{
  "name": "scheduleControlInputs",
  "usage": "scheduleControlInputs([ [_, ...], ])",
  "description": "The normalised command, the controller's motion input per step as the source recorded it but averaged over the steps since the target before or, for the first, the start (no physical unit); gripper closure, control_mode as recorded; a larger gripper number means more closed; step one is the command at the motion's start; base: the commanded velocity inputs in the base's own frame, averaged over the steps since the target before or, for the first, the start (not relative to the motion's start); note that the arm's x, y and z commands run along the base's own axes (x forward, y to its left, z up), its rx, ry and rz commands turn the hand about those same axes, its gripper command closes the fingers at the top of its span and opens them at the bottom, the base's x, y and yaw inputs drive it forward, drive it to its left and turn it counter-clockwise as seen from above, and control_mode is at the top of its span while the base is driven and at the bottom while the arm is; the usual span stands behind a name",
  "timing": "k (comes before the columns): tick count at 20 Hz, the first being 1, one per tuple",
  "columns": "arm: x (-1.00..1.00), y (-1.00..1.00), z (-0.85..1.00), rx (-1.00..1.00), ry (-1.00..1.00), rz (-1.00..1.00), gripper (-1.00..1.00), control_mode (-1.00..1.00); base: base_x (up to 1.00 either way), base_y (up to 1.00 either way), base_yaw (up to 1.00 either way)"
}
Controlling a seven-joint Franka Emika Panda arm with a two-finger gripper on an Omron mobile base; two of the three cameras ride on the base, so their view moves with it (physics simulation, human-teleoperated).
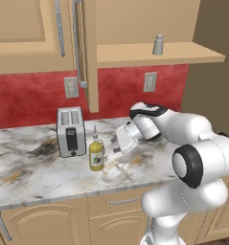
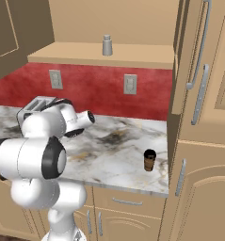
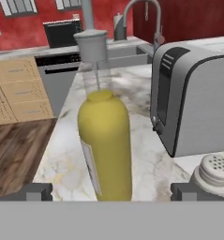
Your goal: There are various items on the counter. Only move the condiments/shakers into the cabinet.
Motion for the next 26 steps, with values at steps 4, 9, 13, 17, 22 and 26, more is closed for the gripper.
scheduleControlInputs([
  [4, 0.1, 0.19, -0.19, -0.06, 0.04, 0.06, -1.0, -1.0, 0.0, 0.0, 0.0],
  [9, 0.15, 0.18, -0.15, -0.04, 0.03, 0.07, -1.0, -1.0, 0.0, 0.0, 0.0],
  [13, 0.17, 0.04, -0.04, -0.01, 0.0, 0.04, -1.0, -1.0, 0.0, 0.0, 0.0],
  [17, 0.06, -0.02, 0.0, 0.0, 0.0, 0.0, -1.0, -1.0, 0.0, 0.0, 0.0],
  [22, 0.02, -0.1, -0.03, 0.0, 0.0, 0.0, -1.0, -1.0, 0.0, 0.0, 0.0],
  [26, 0.06, 0.0, -0.03, 0.0, 0.0, 0.0, -1.0, -1.0, 0.0, 0.0, 0.0],
])
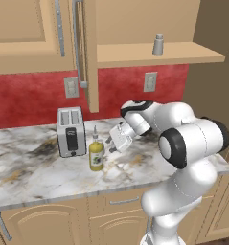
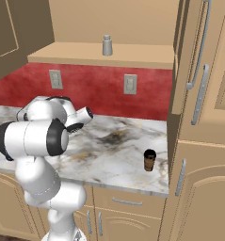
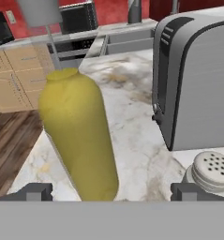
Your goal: There are various items on the counter. Only move the condiments/shakers into the cabinet.
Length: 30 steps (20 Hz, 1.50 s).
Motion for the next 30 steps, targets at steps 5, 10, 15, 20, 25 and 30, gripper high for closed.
scheduleControlInputs([
  [5, 0.23, 0.0, -0.07, 0.0, 0.0, 0.0, -1.0, -1.0, 0.0, 0.0, 0.0],
  [10, 0.3, 0.0, -0.13, -0.01, 0.0, 0.0, -1.0, -1.0, 0.0, 0.0, 0.0],
  [15, 0.18, 0.0, -0.16, 0.0, 0.0, 0.0, -1.0, -1.0, 0.0, 0.0, 0.0],
  [20, 0.11, 0.1, -0.16, 0.0, 0.0, 0.0, -1.0, -1.0, 0.0, 0.0, 0.0],
  [25, 0.22, 0.13, -0.14, 0.0, 0.01, 0.0, -1.0, -1.0, 0.0, 0.0, 0.0],
  [30, 0.27, 0.05, -0.12, 0.0, 0.0, 0.0, -1.0, -1.0, 0.0, 0.0, 0.0],
])
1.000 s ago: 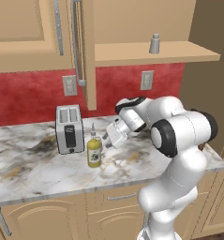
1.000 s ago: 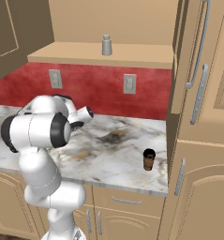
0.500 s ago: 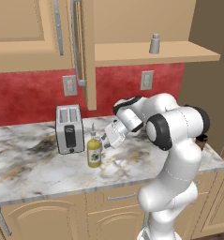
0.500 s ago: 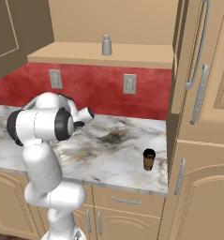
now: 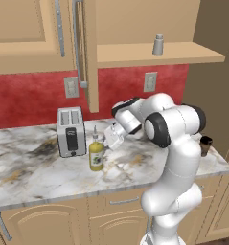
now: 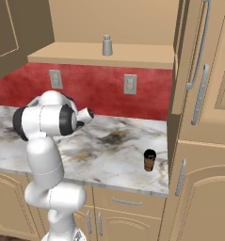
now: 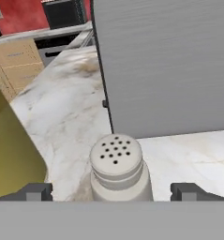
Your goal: There are various items on the counter. Only move the condiments/shakers into the cabinet.
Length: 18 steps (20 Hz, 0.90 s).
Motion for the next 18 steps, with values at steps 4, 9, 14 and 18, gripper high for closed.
scheduleControlInputs([
  [4, 0.24, 0.02, -0.11, -0.01, 0.0, 0.0, -1.0, -1.0, 0.0, 0.0, 0.0],
  [9, 0.09, 0.08, -0.07, -0.02, 0.02, 0.0, 1.0, -1.0, 0.0, 0.0, 0.0],
  [14, -0.17, 0.0, 0.1, 0.01, 0.0, 0.0, 1.0, -1.0, 0.0, 0.0, 0.0],
  [18, -0.4, -0.14, 0.83, 0.09, -0.16, -0.01, 1.0, -1.0, 0.0, 0.0, 0.0],
])
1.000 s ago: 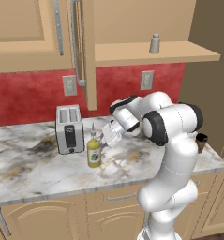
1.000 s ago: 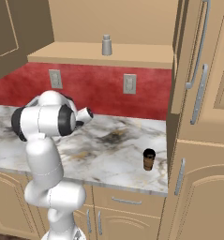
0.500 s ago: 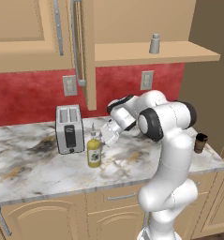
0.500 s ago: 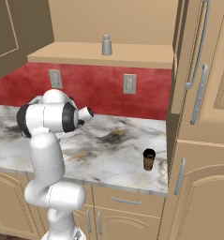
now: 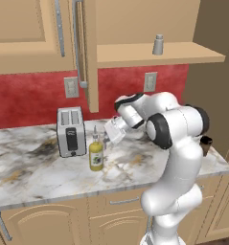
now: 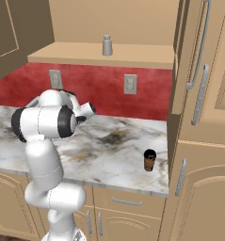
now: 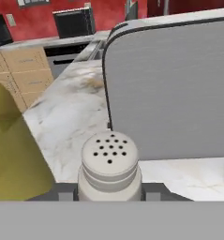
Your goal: There are various items on the counter. Only move the condiments/shakers into the cabinet.
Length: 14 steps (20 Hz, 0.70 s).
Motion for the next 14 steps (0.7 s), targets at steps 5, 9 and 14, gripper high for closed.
scheduleControlInputs([
  [5, -0.7, -0.29, 1.0, 0.11, -0.23, -0.09, 1.0, -1.0, 0.0, 0.0, 0.0],
  [9, -1.0, -0.36, 1.0, 0.1, -0.15, -0.21, 1.0, -1.0, 0.0, 0.0, 0.0],
  [14, -1.0, -0.31, 1.0, 0.08, -0.12, -0.26, 1.0, -1.0, 0.0, 0.0, 0.0],
])
